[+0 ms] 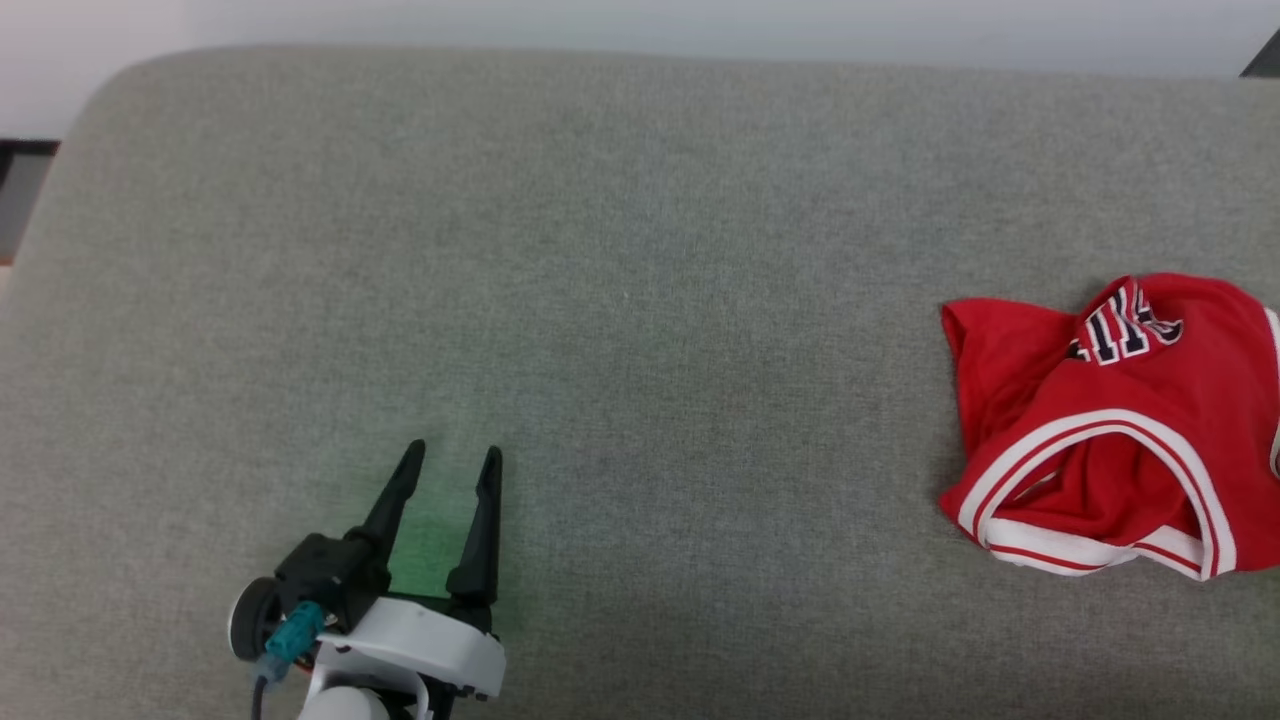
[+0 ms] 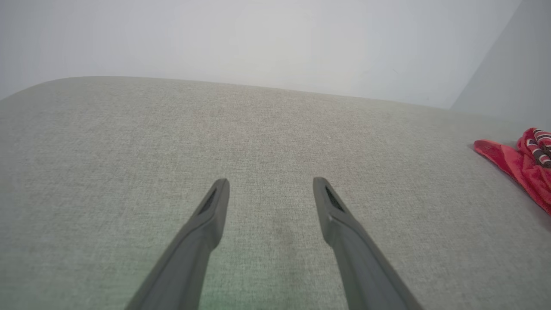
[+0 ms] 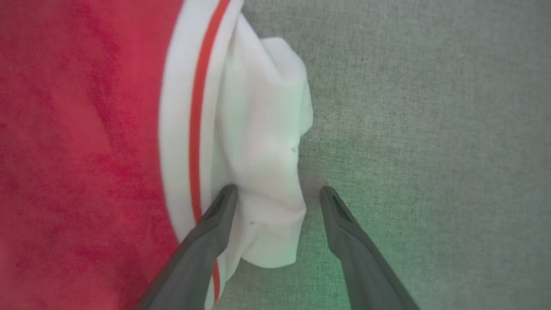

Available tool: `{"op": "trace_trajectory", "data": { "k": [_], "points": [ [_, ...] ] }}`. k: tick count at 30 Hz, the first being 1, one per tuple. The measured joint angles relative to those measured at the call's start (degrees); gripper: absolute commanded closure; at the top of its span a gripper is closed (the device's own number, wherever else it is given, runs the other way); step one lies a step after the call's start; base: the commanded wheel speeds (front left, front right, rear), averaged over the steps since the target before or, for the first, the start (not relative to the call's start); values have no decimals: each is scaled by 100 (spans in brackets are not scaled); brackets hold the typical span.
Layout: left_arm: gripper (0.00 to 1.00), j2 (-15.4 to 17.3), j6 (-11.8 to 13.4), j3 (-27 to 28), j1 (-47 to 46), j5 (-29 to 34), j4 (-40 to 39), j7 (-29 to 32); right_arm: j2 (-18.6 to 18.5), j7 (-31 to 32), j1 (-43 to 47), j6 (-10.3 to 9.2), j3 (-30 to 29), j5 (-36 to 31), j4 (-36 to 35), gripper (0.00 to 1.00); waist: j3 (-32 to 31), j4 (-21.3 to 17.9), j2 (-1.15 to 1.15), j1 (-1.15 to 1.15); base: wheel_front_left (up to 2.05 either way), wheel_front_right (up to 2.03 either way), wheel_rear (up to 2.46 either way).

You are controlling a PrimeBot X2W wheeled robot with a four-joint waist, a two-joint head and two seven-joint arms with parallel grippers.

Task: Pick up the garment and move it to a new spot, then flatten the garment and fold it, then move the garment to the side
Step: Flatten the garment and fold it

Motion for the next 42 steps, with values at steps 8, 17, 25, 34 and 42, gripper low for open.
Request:
{"op": "trace_trajectory", "data": {
  "k": [8,17,25,34,42],
  "points": [
    [0,52,0,-43,-47,-32,40,0,-103,-476,-296,1,421,303,162,100,132,-105,0,0,0,0,0],
    [0,174,0,-160,-181,-41,38,0,-787,-1461,-313,0,-236,420,1168,100,229,-342,0,0,0,0,0],
    [0,296,0,-286,-321,-41,86,0,-662,-2351,-347,0,-739,243,2499,100,354,-493,0,0,0,0,0],
    [0,493,0,-614,-546,-151,171,0,-279,-3669,-623,0,-866,-130,3064,0,338,-561,0,0,0,0,0],
    [0,1316,0,-2092,-1261,-812,113,377,56,-4653,-116,0,-1084,-280,2074,0,87,-698,0,0,0,0,0]
  ]
}}
